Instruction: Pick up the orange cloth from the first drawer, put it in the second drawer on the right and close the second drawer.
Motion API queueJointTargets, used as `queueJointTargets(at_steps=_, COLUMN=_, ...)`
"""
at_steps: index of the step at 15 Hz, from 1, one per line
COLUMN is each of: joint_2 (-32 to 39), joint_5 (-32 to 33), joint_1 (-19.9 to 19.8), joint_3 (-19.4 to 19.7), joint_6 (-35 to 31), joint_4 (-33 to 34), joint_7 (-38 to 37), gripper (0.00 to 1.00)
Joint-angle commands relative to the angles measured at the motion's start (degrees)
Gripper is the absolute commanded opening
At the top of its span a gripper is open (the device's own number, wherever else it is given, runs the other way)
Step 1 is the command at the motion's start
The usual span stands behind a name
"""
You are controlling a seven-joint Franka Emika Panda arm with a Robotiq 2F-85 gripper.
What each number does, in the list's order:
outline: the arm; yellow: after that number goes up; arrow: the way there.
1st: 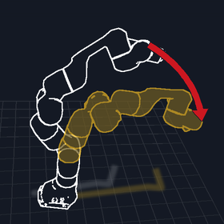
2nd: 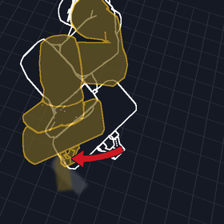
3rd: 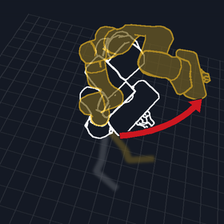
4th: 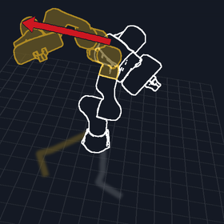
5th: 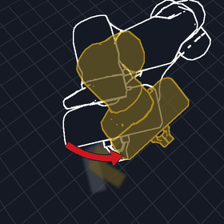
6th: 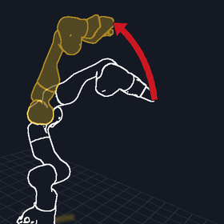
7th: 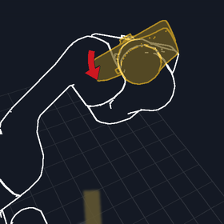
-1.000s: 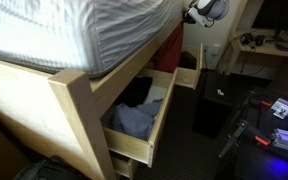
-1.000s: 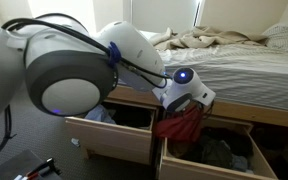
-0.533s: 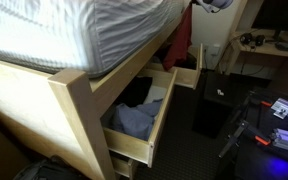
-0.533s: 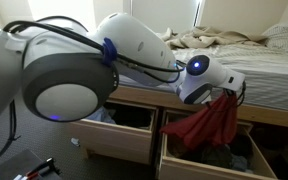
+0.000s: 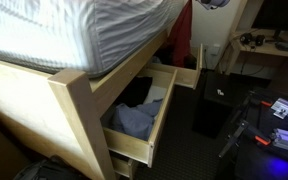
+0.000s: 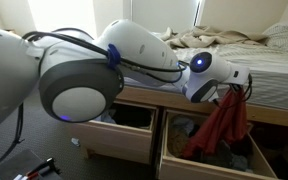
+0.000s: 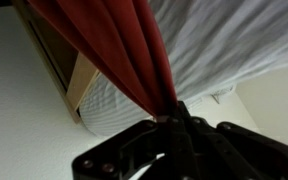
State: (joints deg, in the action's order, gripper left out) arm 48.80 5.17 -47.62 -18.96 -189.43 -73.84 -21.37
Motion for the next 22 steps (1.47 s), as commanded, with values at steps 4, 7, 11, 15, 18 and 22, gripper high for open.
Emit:
queueJointTargets(at_steps=4, joint_2=3.5, joint_5=-4.3, joint_1=-0.5, joint_3=-6.7, joint_6=11.2, joint_4=-6.2, joint_7=7.7, gripper=0.0)
queueJointTargets(at_steps=7, joint_2=1.2, joint_5=0.4, joint_1=-0.4, joint_3=-7.8, joint_6=13.8, joint_4=-14.8, joint_7=3.0, gripper=0.0)
queueJointTargets(at_steps=11, joint_2=3.4, joint_5=-12.9, joint_1=4.3, joint_3=-5.2, joint_6=14.2, joint_4=-12.4, joint_7=12.2, gripper=0.08)
queueJointTargets(at_steps=15, joint_2=3.5, joint_5=-14.4, joint_1=5.0, joint_3=-4.5, joint_6=14.1, joint_4=-11.3, joint_7=13.1, gripper=0.28)
queueJointTargets(at_steps=18, joint_2=3.5, joint_5=-14.4, joint_1=5.0, joint_3=-4.3, joint_6=14.1, joint_4=-11.2, joint_7=13.1, gripper=0.28)
queueJointTargets(at_steps=22, joint_2=1.5, joint_5=-12.5, joint_1=10.5, joint_3=9.4, joint_6=13.1, joint_4=-12.6, joint_7=5.5, gripper=0.66)
